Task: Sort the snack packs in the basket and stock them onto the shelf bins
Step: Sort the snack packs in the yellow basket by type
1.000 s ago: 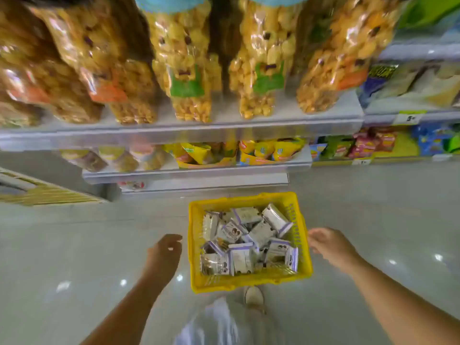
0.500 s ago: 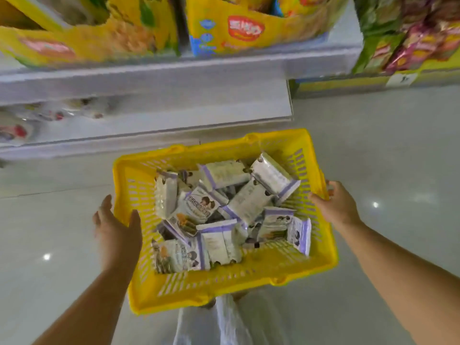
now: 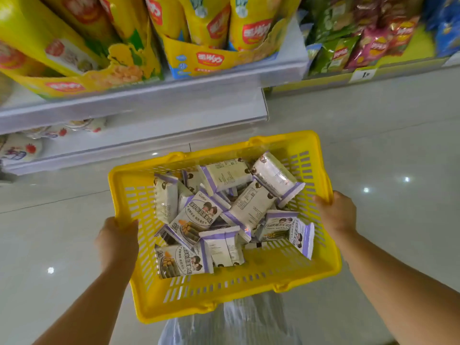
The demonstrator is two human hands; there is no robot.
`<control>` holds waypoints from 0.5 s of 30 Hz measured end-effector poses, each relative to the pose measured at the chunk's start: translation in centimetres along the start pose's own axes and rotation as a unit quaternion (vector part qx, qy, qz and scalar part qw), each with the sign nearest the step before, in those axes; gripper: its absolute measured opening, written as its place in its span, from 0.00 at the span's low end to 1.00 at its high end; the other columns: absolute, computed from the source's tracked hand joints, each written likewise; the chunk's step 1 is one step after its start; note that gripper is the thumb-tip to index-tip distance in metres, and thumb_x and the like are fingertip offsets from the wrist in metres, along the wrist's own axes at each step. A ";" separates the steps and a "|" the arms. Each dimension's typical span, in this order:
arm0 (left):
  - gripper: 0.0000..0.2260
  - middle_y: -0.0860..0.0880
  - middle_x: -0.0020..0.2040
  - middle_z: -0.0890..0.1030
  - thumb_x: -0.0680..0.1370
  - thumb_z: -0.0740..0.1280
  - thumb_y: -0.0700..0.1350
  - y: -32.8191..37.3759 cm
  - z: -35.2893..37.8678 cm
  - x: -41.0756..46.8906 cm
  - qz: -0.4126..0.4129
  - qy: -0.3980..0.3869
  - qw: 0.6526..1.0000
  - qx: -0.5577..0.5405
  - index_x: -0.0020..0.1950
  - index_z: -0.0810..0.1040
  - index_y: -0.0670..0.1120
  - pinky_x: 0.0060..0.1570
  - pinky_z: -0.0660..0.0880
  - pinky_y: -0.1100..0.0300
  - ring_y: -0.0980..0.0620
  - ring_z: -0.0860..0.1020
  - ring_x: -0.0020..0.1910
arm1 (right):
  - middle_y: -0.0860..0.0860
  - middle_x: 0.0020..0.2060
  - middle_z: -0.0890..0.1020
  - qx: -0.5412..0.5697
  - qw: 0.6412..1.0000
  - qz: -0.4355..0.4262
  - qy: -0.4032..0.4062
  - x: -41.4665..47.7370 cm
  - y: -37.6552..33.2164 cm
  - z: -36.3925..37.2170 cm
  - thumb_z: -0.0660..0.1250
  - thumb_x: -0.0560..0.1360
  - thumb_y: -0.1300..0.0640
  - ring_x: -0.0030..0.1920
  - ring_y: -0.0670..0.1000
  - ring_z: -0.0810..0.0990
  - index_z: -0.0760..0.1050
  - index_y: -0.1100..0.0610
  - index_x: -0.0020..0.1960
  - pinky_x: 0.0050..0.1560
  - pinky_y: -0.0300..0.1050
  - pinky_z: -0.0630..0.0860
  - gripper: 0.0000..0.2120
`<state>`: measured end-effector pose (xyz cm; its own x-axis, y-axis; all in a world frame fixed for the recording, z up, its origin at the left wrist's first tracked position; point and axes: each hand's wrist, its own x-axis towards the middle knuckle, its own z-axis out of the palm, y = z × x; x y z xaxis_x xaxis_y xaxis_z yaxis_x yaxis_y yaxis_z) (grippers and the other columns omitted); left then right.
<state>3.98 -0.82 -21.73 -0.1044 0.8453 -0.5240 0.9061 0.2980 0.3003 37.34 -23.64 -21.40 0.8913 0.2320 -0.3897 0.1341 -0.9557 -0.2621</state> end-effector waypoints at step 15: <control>0.11 0.38 0.44 0.77 0.78 0.66 0.47 18.5 -17.3 -21.5 0.260 -0.029 0.964 -0.057 0.53 0.74 0.39 0.36 0.67 0.51 0.36 0.76 0.44 | 0.58 0.28 0.75 0.143 0.964 0.126 0.184 -16.7 6.6 -35.0 0.68 0.72 0.58 0.33 0.59 0.74 0.72 0.61 0.32 0.36 0.46 0.67 0.12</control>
<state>15.86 -5.76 8.89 0.3770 0.8682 -0.3226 0.7790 -0.1088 0.6175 38.53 -40.18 14.23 0.9803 -0.1325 -0.1464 -0.1855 -0.8715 -0.4540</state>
